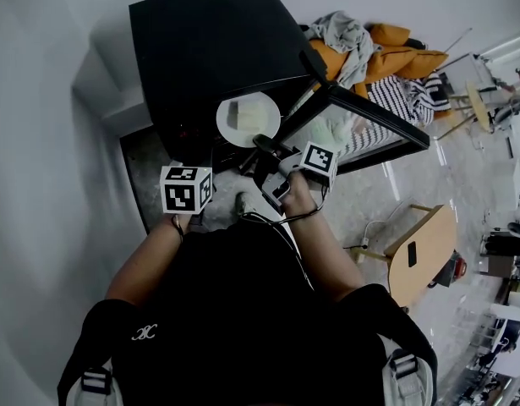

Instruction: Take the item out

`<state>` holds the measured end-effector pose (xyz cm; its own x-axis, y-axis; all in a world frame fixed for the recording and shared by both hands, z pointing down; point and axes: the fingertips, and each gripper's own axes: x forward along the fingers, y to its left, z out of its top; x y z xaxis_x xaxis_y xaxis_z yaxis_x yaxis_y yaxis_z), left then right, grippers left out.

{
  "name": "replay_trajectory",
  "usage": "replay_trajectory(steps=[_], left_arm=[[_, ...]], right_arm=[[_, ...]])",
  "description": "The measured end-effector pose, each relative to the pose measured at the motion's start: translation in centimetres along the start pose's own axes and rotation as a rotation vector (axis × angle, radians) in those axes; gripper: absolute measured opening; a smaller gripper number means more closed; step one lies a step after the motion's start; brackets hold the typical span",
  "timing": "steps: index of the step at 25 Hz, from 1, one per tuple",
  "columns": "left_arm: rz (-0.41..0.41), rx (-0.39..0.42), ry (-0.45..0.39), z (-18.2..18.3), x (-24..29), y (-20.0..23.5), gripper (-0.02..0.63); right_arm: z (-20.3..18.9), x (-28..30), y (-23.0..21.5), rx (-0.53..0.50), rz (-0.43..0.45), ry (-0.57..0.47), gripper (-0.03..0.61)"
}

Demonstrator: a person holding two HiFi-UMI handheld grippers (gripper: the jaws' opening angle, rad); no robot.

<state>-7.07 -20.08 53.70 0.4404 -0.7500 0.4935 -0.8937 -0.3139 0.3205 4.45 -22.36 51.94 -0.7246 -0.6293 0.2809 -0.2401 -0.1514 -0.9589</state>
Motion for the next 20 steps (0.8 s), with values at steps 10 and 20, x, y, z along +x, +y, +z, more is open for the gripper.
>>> replay_trajectory(steps=[10, 20], left_arm=[[0.018, 0.001, 0.047, -0.2, 2.1, 0.1, 0.009], [-0.005, 0.014, 0.058, -0.7, 3.6, 0.4, 0.009]], right_arm=[[0.6, -2.7, 2.4, -0.014, 0.045, -0.011, 0.025], [0.5, -2.6, 2.7, -0.031, 0.058, -0.006, 0.025]])
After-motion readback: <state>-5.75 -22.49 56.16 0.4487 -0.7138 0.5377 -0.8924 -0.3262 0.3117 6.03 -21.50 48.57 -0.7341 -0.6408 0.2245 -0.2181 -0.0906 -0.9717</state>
